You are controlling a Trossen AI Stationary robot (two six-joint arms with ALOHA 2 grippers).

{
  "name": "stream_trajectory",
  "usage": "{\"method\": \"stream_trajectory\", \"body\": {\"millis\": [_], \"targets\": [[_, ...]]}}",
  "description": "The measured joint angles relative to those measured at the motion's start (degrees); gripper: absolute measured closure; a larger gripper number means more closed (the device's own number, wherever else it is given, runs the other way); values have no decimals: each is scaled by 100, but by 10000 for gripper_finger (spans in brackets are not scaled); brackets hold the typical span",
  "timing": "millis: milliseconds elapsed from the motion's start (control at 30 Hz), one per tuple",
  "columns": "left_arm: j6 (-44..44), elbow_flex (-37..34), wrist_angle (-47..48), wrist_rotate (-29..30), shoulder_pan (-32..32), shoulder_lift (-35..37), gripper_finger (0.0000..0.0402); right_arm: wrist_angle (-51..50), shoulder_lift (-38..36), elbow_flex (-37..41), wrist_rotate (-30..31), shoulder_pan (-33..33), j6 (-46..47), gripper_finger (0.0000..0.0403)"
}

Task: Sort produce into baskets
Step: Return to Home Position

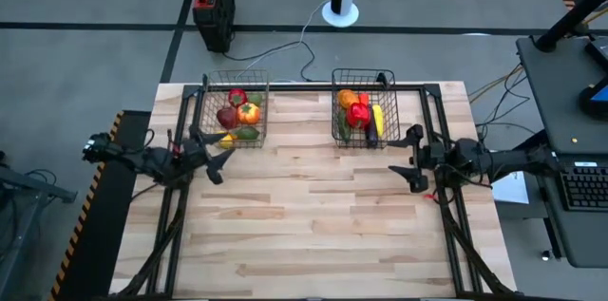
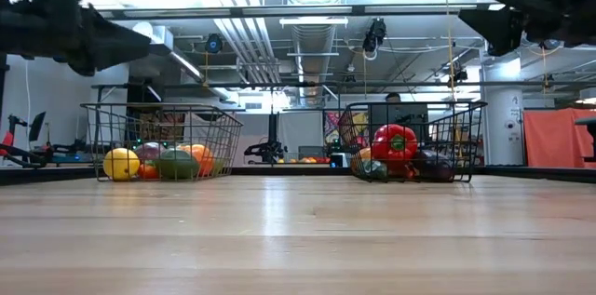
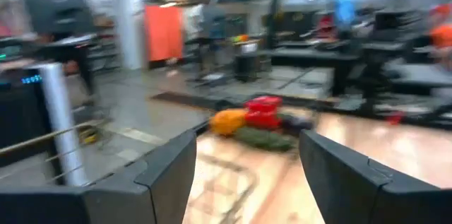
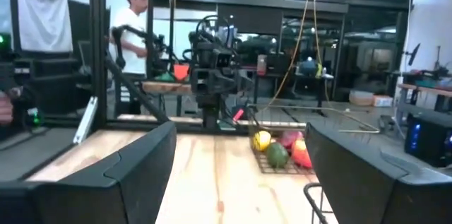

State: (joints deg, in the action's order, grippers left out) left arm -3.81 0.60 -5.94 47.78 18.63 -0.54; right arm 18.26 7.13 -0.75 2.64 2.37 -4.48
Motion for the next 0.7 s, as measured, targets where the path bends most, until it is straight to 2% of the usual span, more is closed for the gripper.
{"method": "stream_trajectory", "body": {"millis": [67,167,467,700], "targets": [[136,0,192,336,-4,-27,169,-39,-34,0,13,0,-109,99],[300,7,256,406,0,-69,169,-39,-14,2,35,0,-172,99],[289,55,320,417,0,-212,169,-107,75,2,35,0,1538,99],[288,57,328,416,0,-277,169,-160,88,4,38,0,1756,99]]}}
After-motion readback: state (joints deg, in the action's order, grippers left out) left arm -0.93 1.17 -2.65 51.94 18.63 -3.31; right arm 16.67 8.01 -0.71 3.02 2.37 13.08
